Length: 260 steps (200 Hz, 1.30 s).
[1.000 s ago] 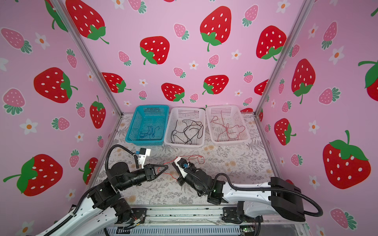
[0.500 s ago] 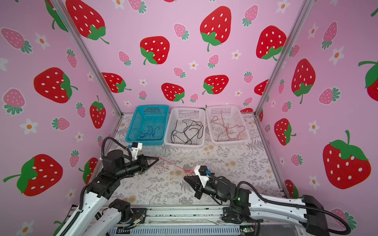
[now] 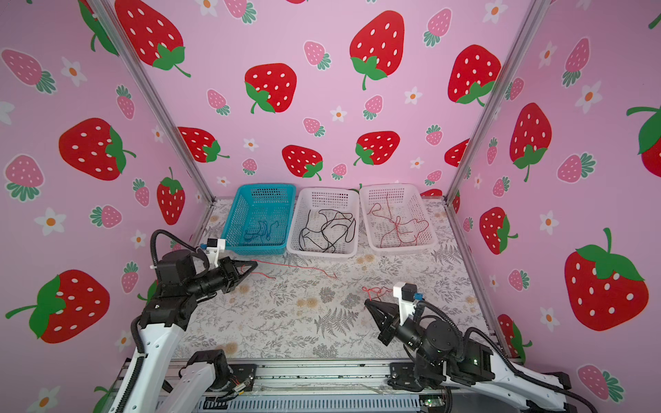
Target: Untangle the cables
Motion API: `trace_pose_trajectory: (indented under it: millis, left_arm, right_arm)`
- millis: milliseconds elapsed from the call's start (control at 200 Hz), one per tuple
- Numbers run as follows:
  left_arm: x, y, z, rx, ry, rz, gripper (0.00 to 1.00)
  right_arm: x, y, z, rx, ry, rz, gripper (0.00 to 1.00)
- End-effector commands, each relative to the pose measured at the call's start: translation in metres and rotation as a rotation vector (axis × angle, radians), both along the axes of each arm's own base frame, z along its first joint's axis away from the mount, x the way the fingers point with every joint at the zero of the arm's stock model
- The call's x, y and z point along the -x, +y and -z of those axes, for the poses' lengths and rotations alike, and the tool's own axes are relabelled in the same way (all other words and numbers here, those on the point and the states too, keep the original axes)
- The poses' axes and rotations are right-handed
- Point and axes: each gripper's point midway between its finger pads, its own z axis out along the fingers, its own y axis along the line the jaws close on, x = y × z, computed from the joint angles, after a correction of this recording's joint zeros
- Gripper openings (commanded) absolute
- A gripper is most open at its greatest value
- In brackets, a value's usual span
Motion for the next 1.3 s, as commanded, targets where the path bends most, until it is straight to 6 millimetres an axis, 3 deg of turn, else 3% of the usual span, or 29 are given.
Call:
trace_pose_trajectory:
  millis: [0,105,230,420,610,720,910,1060,1145,1295]
  left_arm:
    - [-0.001,0.009,-0.019,-0.057,-0.071,-0.037,0.00]
    - [-0.006,0.004,-0.022,0.036,-0.080,-0.029,0.00]
    - [-0.003,0.003,-0.027,0.024,-0.089,-0.021,0.00]
    - [0.014,0.001,-0.030,-0.042,-0.108,0.009,0.00]
    - [0.034,-0.001,-0.027,-0.097,-0.137,0.023,0.00]
    - [0.045,-0.005,-0.021,-0.117,-0.127,0.046,0.00]
    - [0.054,-0.006,-0.008,-0.161,-0.110,0.060,0.00]
    - [0.051,-0.005,-0.011,-0.161,-0.130,0.046,0.00]
    - [0.050,-0.004,-0.016,-0.167,-0.147,0.036,0.00]
    - [0.047,-0.006,-0.026,-0.172,-0.176,0.034,0.00]
  right_arm:
    - [-0.025,-0.034,0.014,0.092,0.073,0.234,0.00]
    - [-0.015,-0.007,0.012,0.105,0.019,0.112,0.00]
    - [-0.024,-0.010,0.012,0.148,0.026,0.181,0.00]
    - [-0.043,-0.030,-0.026,0.149,-0.047,0.353,0.00]
    - [-0.067,0.000,-0.057,0.278,-0.143,0.391,0.00]
    - [-0.107,0.014,-0.060,0.286,-0.084,0.337,0.00]
    - [-0.190,-0.001,-0.060,0.232,0.037,0.367,0.00]
    - [-0.253,-0.014,-0.055,0.155,0.118,0.392,0.00]
    - [-0.289,-0.026,-0.042,0.145,0.159,0.447,0.00]
    - [-0.344,-0.047,0.002,0.164,0.289,0.523,0.00]
